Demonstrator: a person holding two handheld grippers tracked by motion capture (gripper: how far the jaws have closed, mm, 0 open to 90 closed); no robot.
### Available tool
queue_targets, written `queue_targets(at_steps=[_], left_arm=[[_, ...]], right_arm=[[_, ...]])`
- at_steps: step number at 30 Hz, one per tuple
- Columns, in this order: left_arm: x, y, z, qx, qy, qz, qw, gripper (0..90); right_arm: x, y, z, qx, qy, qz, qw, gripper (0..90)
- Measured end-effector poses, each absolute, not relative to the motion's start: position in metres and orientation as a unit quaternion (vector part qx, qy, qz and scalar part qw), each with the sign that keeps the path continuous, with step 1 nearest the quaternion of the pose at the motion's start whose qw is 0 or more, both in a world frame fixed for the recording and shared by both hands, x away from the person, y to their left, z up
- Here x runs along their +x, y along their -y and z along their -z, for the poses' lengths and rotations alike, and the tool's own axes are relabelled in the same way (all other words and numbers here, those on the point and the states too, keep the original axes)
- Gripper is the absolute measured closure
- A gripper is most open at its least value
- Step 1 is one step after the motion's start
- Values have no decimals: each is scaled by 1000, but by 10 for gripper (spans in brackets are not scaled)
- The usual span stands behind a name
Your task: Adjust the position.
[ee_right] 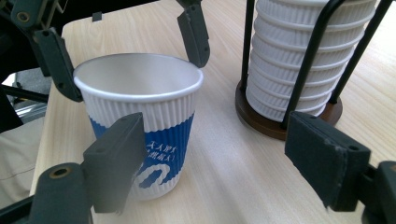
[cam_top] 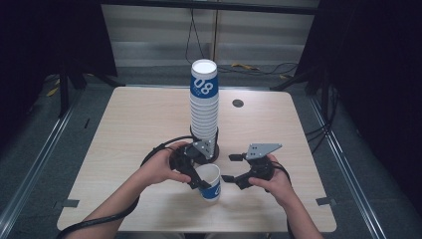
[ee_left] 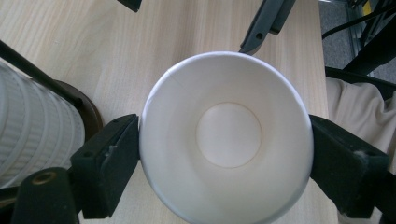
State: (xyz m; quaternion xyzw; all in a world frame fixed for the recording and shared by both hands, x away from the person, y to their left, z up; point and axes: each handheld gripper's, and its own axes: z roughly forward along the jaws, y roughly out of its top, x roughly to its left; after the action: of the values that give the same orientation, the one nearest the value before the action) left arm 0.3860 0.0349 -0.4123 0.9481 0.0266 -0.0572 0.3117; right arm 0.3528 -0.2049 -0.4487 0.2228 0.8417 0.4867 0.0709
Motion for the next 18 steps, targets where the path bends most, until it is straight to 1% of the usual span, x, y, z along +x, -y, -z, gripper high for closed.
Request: queue_targets(at_steps=[4,5,10,17,18], left_arm=[[385,-32,411,950,-17,68,306,147],[384,-30,412,947,-23,62,314,145],[382,-28,412,947,-19,61,314,146],[382,-26,411,944,-22,74,320,149],[383,-26,410,943,-19,84,321,150]], right_arm=[[353,206,449,225,-842,-485,73,199],[352,207,449,226,-841,-485,73,199],[351,209,450,229,-840,-486,73,199],[348,213,449,232,-840,-485,75,199],[348,214,449,232,-841,-484,76,199]])
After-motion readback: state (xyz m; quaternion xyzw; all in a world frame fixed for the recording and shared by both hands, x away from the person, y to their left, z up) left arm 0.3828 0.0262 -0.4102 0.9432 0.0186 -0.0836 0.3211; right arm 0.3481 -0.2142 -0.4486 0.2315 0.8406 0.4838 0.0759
